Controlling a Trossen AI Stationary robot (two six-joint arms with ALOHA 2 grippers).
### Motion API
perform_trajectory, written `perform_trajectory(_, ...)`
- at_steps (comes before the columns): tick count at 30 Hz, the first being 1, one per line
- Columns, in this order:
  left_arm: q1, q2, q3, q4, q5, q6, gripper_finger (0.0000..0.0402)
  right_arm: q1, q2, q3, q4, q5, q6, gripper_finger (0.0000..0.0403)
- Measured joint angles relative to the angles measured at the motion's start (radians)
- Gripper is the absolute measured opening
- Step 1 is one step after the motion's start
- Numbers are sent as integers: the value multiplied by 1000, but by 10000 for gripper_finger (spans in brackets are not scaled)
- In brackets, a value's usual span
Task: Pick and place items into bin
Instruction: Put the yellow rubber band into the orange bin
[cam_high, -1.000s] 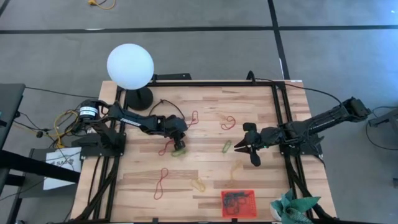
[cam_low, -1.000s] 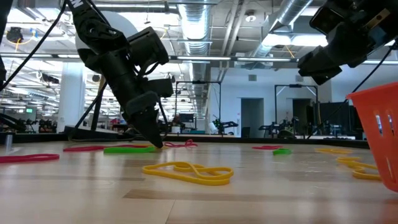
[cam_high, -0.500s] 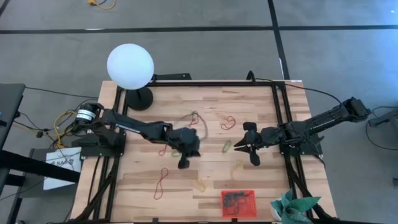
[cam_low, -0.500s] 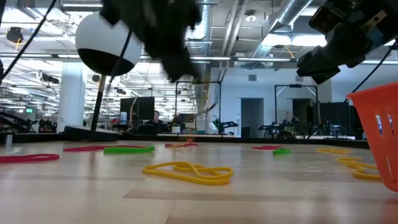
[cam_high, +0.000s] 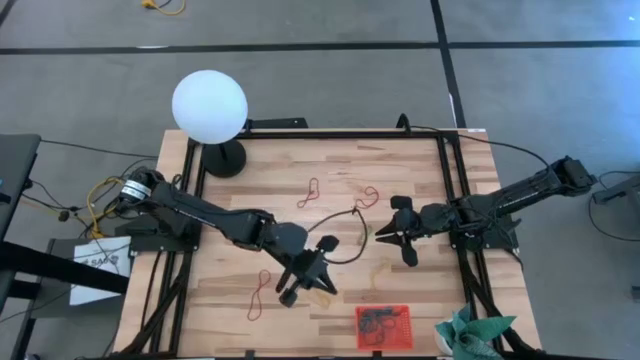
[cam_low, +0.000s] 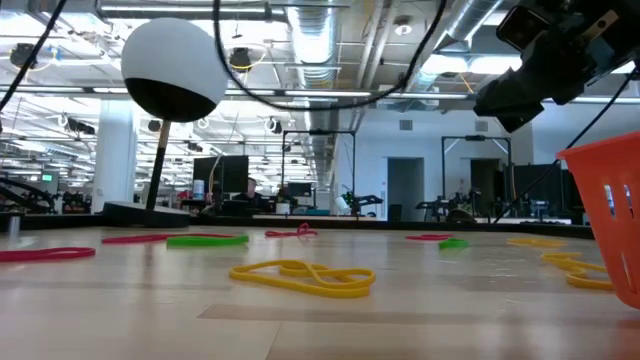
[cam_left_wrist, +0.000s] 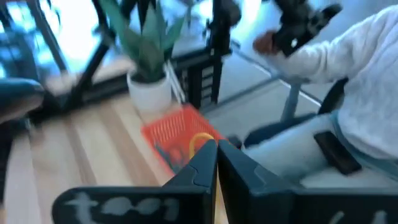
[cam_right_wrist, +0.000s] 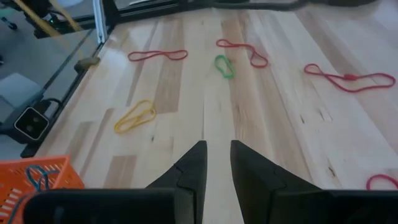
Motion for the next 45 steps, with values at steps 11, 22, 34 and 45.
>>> perform_trajectory(11, -15, 205, 128, 179, 97, 18, 0, 0, 8, 1, 14, 0, 1, 66)
perform_trajectory(22, -9, 559, 493, 120, 229, 18, 0, 0, 66, 0, 18, -1, 2, 66)
perform_trajectory(34, 0, 770, 674, -122, 219, 56, 0, 0, 103, 0, 43, -1, 16, 66)
perform_trajectory(45, 24, 770, 675, -160, 99, 53, 65, 0, 90, 0, 94, -1, 18, 66)
